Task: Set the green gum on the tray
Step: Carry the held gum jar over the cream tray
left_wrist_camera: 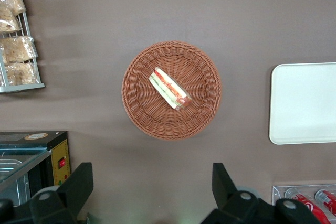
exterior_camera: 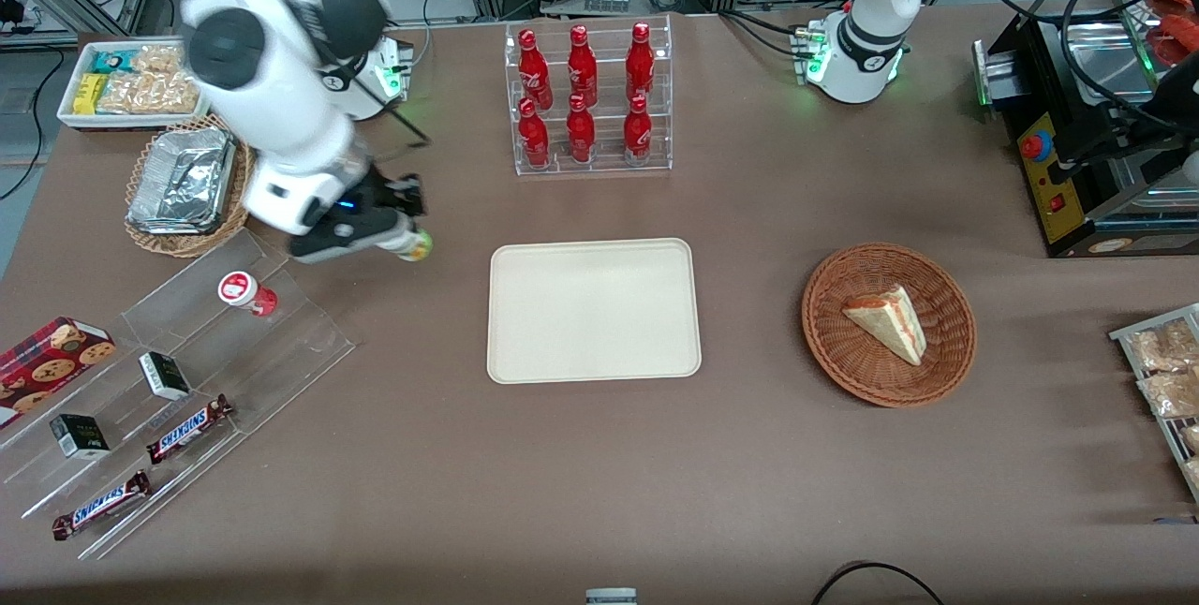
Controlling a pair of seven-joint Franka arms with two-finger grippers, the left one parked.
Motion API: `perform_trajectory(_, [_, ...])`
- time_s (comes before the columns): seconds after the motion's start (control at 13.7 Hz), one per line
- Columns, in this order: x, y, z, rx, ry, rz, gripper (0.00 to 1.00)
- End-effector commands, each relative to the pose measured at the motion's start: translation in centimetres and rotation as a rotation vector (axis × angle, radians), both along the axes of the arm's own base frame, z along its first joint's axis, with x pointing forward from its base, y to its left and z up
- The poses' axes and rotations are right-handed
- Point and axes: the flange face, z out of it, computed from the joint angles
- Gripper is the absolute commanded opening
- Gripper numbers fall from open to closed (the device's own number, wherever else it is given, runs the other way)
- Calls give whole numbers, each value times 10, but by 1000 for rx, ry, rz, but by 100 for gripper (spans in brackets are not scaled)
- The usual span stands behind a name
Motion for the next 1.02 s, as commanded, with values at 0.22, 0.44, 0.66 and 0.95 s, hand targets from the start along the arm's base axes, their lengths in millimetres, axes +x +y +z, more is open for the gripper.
perform_trajectory(0.22, [13,125,-82,-29,-25,-132,0])
perform_trajectory(0.44, [10,159,-135,-15,-50,-157,0])
perform_trajectory(0.66, [13,181,-176,-16,-58,-184,0])
perform_trajectory(0.95, [2,217,-217,-32,-59,-209,0])
